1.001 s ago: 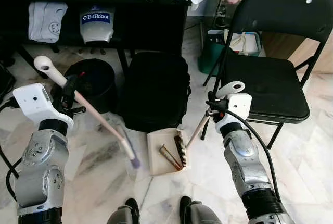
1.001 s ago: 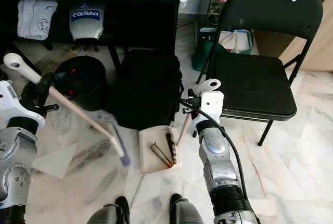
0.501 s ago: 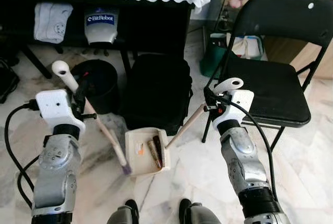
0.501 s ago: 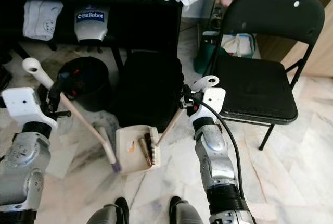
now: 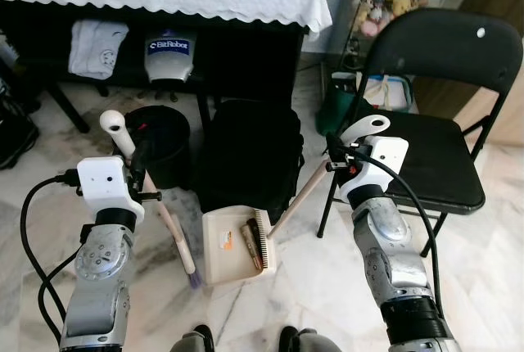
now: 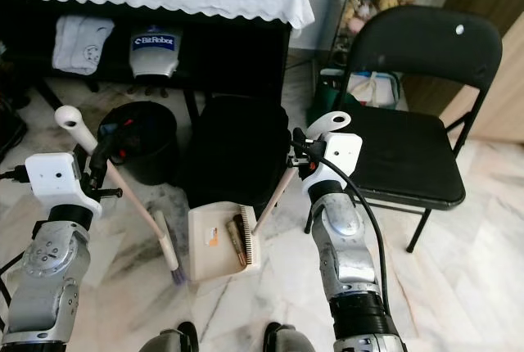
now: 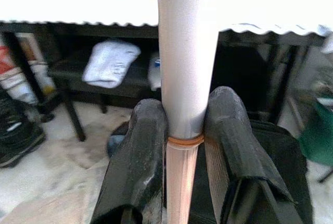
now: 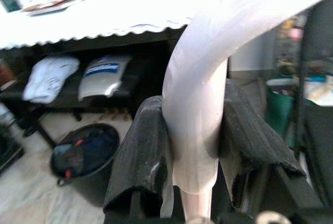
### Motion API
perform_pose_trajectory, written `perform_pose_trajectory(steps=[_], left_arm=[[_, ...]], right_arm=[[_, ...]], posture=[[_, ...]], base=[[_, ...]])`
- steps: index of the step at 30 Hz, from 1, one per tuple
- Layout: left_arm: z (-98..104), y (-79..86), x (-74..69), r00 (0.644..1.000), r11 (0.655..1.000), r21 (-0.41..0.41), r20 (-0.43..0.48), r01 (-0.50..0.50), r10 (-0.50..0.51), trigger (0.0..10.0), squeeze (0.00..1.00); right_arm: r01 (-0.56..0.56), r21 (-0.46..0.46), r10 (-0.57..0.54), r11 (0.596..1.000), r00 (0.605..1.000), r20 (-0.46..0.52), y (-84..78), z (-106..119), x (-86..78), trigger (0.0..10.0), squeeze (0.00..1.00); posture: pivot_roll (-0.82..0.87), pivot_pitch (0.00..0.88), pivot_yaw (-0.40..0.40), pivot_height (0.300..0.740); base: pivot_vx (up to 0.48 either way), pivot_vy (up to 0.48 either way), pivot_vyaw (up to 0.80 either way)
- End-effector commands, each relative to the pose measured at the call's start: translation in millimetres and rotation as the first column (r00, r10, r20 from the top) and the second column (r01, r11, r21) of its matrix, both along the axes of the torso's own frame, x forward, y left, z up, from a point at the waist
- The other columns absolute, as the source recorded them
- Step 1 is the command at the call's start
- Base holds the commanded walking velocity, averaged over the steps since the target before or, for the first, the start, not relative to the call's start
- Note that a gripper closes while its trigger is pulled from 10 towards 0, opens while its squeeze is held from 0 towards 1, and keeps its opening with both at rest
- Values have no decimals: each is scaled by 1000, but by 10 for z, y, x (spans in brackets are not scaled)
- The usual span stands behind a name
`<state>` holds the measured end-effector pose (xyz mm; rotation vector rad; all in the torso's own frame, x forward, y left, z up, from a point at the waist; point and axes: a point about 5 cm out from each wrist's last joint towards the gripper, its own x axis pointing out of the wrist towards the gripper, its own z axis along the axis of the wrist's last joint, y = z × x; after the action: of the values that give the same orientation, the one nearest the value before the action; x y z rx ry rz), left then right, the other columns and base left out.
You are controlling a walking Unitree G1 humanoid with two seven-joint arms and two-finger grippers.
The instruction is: Sweep floor
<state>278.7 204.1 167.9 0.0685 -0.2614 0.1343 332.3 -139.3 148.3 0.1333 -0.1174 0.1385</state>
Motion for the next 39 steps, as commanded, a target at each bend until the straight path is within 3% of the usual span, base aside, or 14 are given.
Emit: perform_pose_trajectory(steps=[1,39], left_arm=[[33,8,-4,999,1000,22,30,-15,15,10000,0],[12,35,25,1000,999,47,-1,-17,17,10000,0]], right_arm=[[-10,25,8,1000,994,109,38,274,23,10000,0],[-8,19,6,1000,994,106,111,309,43,10000,0]], posture=[[-44,135,-36,740],[-53,194,-5,740]], base=[[0,0,800],[0,0,800]])
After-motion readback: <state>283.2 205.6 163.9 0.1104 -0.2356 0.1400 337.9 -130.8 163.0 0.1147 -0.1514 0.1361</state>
